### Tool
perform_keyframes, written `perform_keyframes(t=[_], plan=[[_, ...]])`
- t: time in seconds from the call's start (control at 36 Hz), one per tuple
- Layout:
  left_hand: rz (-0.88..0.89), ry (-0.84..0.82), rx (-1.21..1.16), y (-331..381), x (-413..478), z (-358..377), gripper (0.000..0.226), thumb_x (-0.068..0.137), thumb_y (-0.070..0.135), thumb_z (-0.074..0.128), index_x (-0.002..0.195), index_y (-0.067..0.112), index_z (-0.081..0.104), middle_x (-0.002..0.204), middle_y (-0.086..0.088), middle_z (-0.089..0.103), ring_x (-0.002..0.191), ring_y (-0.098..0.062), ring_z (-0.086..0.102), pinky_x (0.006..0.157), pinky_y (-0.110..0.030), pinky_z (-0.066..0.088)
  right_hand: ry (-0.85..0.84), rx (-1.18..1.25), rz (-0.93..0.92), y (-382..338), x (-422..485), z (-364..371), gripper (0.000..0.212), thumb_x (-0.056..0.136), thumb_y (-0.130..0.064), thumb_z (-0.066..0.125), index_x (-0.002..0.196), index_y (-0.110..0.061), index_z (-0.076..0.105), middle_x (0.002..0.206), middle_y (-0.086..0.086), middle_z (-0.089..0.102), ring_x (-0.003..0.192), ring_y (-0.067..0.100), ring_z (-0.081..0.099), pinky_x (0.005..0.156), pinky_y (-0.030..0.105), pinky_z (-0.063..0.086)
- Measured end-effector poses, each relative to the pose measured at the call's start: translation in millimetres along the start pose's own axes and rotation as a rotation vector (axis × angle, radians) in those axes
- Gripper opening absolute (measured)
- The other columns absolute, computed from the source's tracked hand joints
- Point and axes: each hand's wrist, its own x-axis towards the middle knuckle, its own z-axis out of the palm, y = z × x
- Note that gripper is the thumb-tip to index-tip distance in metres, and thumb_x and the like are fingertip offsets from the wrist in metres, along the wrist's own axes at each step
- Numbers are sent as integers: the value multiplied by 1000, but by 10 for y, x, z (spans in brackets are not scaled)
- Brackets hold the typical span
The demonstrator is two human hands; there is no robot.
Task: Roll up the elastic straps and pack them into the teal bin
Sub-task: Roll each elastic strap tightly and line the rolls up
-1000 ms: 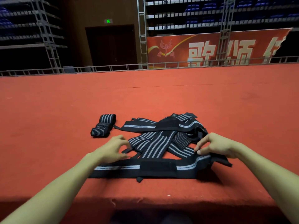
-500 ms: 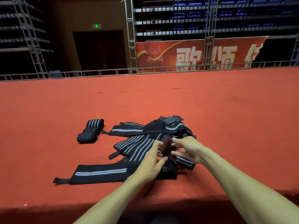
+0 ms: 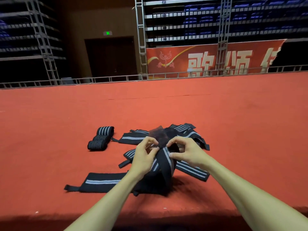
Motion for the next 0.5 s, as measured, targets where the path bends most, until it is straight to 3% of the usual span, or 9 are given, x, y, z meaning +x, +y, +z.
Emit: perform_keyframes(t=[0.06,0.11,0.19,0.28,0.36,0.42,0.5], plan=[[18,-4,15,65,62,-50,27,89,-10,60,88,17,61,89,6,65,84,2,62,81,-13,46,-14,-43,-39,-70,42,-55,26,78,-12,80,95,-30,71,95,-14,70,84,17,64,80,32,50],[19,-10,13,115,110,-82,28,91,-7,60,87,21,63,90,8,66,79,2,62,76,-15,47,-12,-52,-68,-158,92,-104,28,79,-8,80,99,-25,72,100,-12,71,95,7,66,88,23,50],[21,-18,-45,185,143,-92,23,92,3,61,94,26,63,99,3,66,82,-8,58,75,-25,49,25,-11,-105,-295,184,-143,32,77,-3,81,97,-26,73,96,-13,73,93,-2,66,85,15,47],[39,-138,-147,260,83,-74,29,87,16,64,111,31,54,112,-5,63,97,-12,59,88,-28,49,163,-7,-127,-383,314,-187,39,75,-5,83,92,-38,71,93,-19,72,88,-6,66,81,17,48],[138,-269,3,309,34,-82,44,86,25,67,122,39,48,125,16,55,120,-7,53,105,-21,38,269,-25,-169,-495,423,-257,39,76,-9,83,91,-42,69,99,-20,71,99,-2,66,88,22,51],[180,-316,104,368,43,-127,46,87,23,67,124,40,45,121,31,51,116,3,50,102,-13,34,310,-29,-213,-585,491,-308,37,77,-6,82,93,-37,70,99,-18,71,98,0,66,88,20,51],[207,-349,200,451,98,-215,54,87,14,63,129,40,42,126,28,50,116,0,52,103,-16,36,367,11,-254,-773,606,-405,33,78,-1,80,103,-22,74,100,-7,72,92,4,67,82,17,53]])
